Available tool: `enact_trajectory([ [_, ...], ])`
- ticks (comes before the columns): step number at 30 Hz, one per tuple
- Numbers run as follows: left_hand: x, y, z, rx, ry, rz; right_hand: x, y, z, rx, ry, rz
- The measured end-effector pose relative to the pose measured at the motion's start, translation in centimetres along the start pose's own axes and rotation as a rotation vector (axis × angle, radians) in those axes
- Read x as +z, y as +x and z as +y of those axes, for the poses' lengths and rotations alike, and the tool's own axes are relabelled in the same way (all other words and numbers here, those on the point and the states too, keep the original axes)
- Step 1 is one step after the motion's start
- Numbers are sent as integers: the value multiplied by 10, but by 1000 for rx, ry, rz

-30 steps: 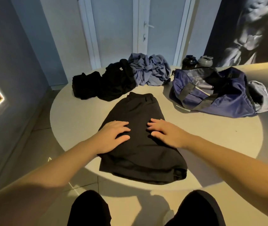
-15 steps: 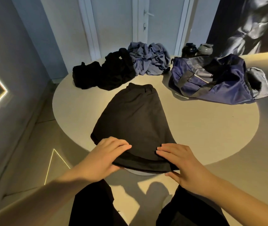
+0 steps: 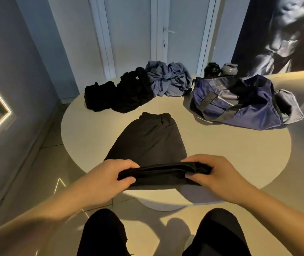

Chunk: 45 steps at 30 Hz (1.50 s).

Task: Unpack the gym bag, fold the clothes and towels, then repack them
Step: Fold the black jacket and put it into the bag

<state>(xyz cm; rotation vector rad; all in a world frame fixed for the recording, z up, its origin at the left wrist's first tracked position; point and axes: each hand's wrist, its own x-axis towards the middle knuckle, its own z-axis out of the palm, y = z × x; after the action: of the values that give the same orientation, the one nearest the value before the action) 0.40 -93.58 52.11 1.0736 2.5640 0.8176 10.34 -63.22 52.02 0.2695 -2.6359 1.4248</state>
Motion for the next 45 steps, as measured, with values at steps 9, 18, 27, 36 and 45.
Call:
enact_trajectory([
  [9, -87, 150, -16, -116, 126, 233, -39, 177, 23, 202, -159, 237],
  [18, -49, 247, -76, -251, 326, 316, -18, 262, 85, 394, -353, 264],
  [27, -5, 232, -85, 50, 705, 370, 19, 237, 85, 25, -866, -109],
  [36, 11, 228, -113, -73, 536, 87, 22, 227, 121, 100, -846, -185],
  [45, -14, 201, -90, -230, 549, 334, 3, 204, 81, 457, -586, 106],
])
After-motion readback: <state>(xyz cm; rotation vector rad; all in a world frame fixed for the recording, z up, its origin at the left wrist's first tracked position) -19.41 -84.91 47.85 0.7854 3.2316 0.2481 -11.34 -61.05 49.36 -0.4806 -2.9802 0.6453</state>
